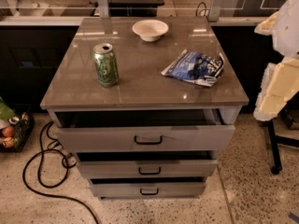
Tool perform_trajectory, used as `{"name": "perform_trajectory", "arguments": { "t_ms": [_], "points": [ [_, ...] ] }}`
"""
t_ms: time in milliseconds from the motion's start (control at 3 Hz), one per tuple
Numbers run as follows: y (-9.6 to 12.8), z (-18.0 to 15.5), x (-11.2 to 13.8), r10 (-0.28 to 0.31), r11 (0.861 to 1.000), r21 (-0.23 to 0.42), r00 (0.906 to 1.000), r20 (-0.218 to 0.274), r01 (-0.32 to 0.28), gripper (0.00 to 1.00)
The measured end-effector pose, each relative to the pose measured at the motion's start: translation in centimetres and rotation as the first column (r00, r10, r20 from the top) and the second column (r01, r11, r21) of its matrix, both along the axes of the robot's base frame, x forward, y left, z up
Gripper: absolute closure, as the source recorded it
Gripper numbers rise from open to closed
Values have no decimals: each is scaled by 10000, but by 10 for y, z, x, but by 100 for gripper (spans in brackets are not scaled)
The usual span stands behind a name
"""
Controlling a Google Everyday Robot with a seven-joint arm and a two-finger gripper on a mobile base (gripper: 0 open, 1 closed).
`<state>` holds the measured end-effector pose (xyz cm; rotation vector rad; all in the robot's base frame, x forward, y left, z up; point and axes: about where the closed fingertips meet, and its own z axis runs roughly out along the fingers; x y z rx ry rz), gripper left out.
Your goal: Open middle drawer
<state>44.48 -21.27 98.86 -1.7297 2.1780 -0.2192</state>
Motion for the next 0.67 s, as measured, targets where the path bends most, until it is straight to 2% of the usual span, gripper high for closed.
{"name": "perform_trajectory", "arguments": {
  "t_ms": [333, 667],
  "points": [
    [-9, -22, -3, 408, 9982, -439, 9991, 67, -405, 0],
    [-13, -52, -18, 1166, 9906, -746, 9930, 185, -1150, 0]
  ]
}}
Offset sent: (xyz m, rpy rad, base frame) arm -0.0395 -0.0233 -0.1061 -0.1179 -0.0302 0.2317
